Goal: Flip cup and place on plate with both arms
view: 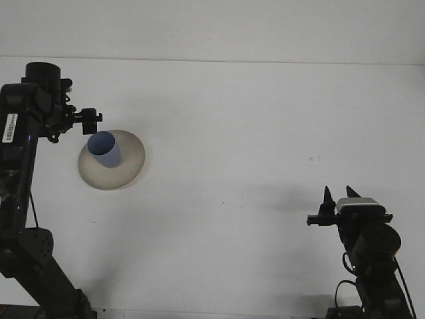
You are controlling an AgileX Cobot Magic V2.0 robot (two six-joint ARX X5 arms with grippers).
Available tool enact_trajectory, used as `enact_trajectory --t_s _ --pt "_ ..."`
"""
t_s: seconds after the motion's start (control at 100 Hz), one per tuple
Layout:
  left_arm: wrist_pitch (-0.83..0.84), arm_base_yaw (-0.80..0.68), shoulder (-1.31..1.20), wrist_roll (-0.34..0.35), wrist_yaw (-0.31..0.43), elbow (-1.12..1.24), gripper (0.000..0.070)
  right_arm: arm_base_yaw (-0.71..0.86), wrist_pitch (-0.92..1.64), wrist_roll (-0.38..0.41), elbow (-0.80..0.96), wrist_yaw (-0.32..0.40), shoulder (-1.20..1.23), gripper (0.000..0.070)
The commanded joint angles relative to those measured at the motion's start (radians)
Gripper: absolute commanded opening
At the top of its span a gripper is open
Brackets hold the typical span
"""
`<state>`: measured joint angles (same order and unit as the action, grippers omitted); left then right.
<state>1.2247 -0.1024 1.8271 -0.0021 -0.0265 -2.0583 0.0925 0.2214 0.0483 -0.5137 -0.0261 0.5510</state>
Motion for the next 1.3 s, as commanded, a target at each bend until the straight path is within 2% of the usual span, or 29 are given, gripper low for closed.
enact_trajectory --t_s 0.0,0.18,0.38,0.82,0.97,1.13,1.29 --pt "-0.01 0.009 -0.007 -0.014 0.0 -0.007 0.0464 0.004 -0.011 -0.004 -0.012 -0.002 0.004 0.0347" --pt "-0.084 0.048 -0.106 -0.014 0.0 0.095 0.0464 0.004 -0.011 -0.004 -0.012 -0.001 0.004 0.0347" --pt "-0.244 0.071 -0.307 -0.017 0.0 0.377 0.0464 0.004 -0.011 -0.004 -0.012 -0.001 0.004 0.0347" --pt "-0.752 0.082 -0.835 -0.024 0.0 1.004 0.0464 0.004 -0.011 -0.004 -0.012 -0.001 0.004 0.0347" --pt "-0.883 0.093 -0.993 0.0 0.0 1.188 0.0464 0.004 -0.011 -0.003 -0.012 -0.001 0.004 0.0347" --pt "-0.988 0.106 -1.107 0.013 0.001 1.319 0.0464 0.004 -0.011 -0.003 -0.012 -0.001 0.004 0.0347" --pt "-1.026 0.114 -1.157 0.01 0.002 1.367 0.0463 0.004 -0.011 -0.003 -0.012 -0.001 0.004 0.0347"
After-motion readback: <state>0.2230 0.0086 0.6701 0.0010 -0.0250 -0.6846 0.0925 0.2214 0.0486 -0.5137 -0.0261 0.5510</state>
